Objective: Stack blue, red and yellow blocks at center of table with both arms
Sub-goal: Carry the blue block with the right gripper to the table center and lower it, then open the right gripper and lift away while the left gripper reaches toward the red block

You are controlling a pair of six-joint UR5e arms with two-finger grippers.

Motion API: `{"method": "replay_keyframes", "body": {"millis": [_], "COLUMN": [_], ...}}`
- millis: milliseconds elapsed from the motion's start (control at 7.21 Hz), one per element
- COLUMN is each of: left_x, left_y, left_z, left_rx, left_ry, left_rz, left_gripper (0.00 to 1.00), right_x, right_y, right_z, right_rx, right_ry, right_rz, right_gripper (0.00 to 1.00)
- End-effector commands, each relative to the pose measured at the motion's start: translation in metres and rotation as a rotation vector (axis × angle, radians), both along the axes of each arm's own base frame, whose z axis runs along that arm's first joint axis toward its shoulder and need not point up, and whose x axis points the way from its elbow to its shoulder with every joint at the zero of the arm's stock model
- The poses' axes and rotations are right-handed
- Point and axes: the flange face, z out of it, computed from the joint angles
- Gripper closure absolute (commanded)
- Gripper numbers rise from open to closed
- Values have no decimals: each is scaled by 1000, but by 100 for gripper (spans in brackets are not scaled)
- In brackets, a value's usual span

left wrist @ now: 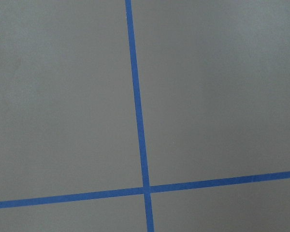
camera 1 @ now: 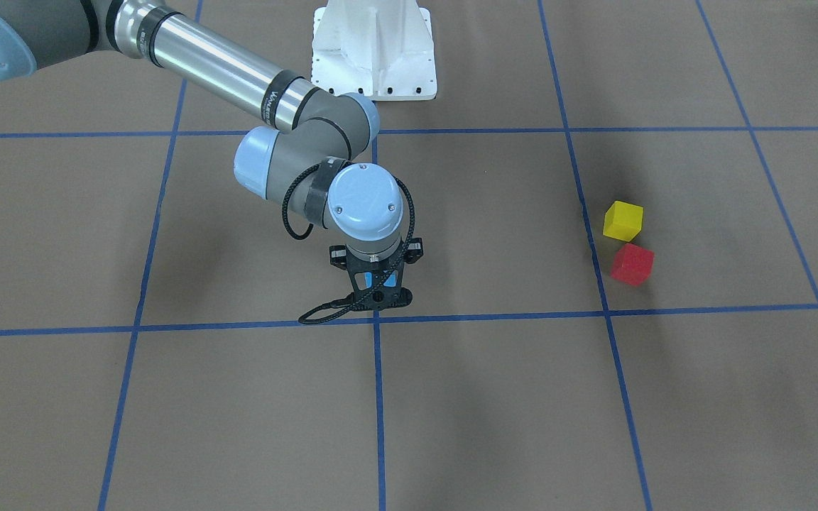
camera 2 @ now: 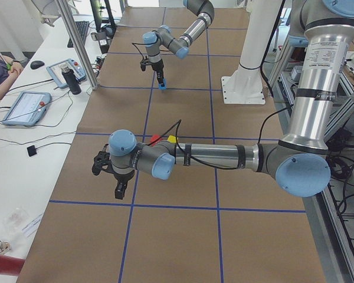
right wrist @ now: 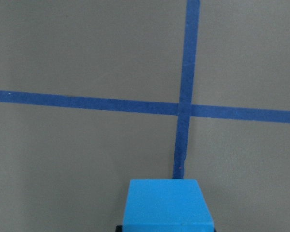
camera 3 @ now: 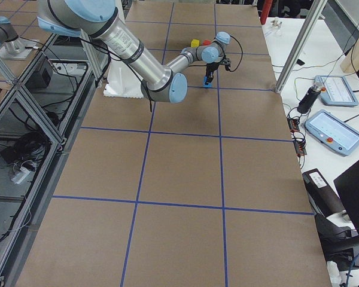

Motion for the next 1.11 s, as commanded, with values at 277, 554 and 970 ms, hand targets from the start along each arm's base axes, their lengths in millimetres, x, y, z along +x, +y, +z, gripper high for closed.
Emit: {"method": "replay_keyframes", "body": {"millis": [277,554,970], "left_x": [0,2,115], "left_y": [0,-7,-12], "left_z": [3,-9,-93], "left_rx": [-17,3,27], "left_ry": [3,4,67], "left_rz": [-5,-4,41], "left_gripper": [0,0,0], "right_x": [3,43,168], "right_y": [2,-7,-58], "right_z": [4,-13,13], "right_rx": [-7,26,14], "right_ry": [-7,-57,-37], "right_rz": [13,53,180], "right_gripper": [1,1,1]}}
